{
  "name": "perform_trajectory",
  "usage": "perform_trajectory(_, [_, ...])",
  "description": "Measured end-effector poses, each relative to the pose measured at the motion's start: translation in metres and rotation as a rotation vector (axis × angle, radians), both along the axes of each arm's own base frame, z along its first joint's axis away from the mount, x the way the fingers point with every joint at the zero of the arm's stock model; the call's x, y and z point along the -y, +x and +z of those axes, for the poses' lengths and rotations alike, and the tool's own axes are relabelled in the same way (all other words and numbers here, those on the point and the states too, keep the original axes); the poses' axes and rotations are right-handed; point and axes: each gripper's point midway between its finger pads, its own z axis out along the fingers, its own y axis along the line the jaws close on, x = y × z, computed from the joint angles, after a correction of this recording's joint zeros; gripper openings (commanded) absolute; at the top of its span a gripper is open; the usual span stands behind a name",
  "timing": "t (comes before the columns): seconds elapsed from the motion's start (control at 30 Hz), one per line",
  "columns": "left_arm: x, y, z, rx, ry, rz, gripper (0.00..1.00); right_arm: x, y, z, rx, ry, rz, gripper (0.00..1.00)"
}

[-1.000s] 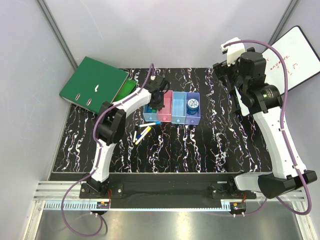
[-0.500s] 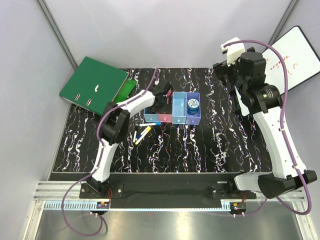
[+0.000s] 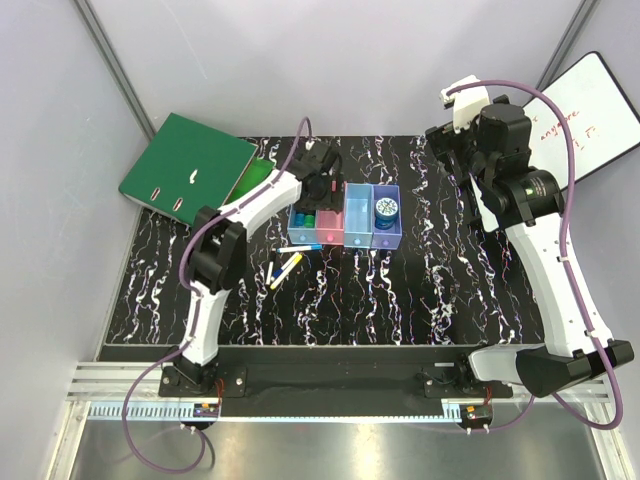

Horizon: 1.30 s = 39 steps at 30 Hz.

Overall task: Sort the stationery into containers
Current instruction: Pick up the pen from the center of the board.

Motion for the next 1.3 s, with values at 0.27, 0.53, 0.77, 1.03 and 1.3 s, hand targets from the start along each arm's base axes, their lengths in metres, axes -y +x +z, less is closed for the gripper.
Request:
perform_trajectory(0.27, [-0.019,0.017,0.056,0.125,-0.01,-0.062,0.99,0.0,0.0,-0.002,-0.005,-0.002,0.0,1.0])
perform_trajectory(0.53, [-0.061,-0.038,0.089,0.294,0.13,-0.549,0.99,0.001,-0.004,0.001,0.005,-0.003,0.002,1.0])
perform_trajectory(0.77, [-0.085,-0.069,0.041,0.192,0.267,-0.749,0.99,0.002,-0.01,0.008,0.025,0.005,0.006,1.0])
perform_trajectory(1.03, [-0.113,-0.08,-0.008,0.032,0.344,-0.706,0.99,0.004,-0.016,0.015,0.042,0.012,0.01,1.0])
perform_trajectory(1.3, [-0.153,-0.077,-0.036,-0.107,0.31,-0.522,0.83,0.003,-0.021,0.014,0.033,0.012,0.021,1.0])
